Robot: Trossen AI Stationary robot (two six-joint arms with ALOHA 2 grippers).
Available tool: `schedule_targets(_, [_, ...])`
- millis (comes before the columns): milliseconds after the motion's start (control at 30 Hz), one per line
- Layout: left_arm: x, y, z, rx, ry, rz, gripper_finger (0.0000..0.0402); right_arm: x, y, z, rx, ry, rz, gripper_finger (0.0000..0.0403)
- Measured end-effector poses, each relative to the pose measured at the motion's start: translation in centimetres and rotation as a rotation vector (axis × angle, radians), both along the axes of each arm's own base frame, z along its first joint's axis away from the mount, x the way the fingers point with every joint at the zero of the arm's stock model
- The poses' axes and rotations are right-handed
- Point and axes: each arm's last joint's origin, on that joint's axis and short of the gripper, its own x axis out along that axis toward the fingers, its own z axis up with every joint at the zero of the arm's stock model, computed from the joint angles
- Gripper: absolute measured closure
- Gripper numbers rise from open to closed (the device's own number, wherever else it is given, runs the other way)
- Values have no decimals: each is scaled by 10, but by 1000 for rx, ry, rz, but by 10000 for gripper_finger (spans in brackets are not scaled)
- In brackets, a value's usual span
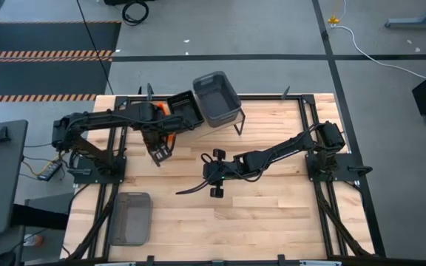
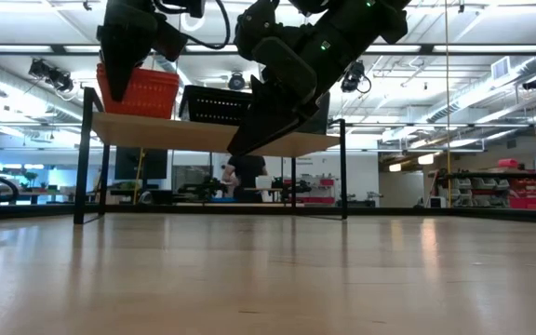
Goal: Stack baskets on shelf by color
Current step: Stack the orange bin on top of the orange bin on the shelf
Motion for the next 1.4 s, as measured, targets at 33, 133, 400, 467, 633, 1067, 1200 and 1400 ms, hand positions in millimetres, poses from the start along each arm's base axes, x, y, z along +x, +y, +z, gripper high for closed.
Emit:
schedule_targets(33, [0,0,0,4,-2,-1,369,0,0,0,0,0,0,279])
schedule_targets(133, [1,-1,0,10,-7,-6,378,0,0,0,0,0,0,279])
schedule_targets(400, [2,-5,0,-26,-16,3,358,0,0,0,0,0,0,279])
schedule_targets(467, [2,-8,0,-48,-18,-1,352,0,0,0,0,0,0,279])
schedule_targets(633, [2,-14,0,-59,-14,-19,343,0,0,0,0,0,0,279])
schedule_targets(1067, [-1,-15,0,-41,25,-33,322,0,0,0,0,0,0,279])
schedule_targets(1200, [-2,-15,0,-36,35,-36,322,0,0,0,0,0,0,279])
schedule_targets(1400, [-3,-15,0,-35,50,-37,323,0,0,0,0,0,0,279])
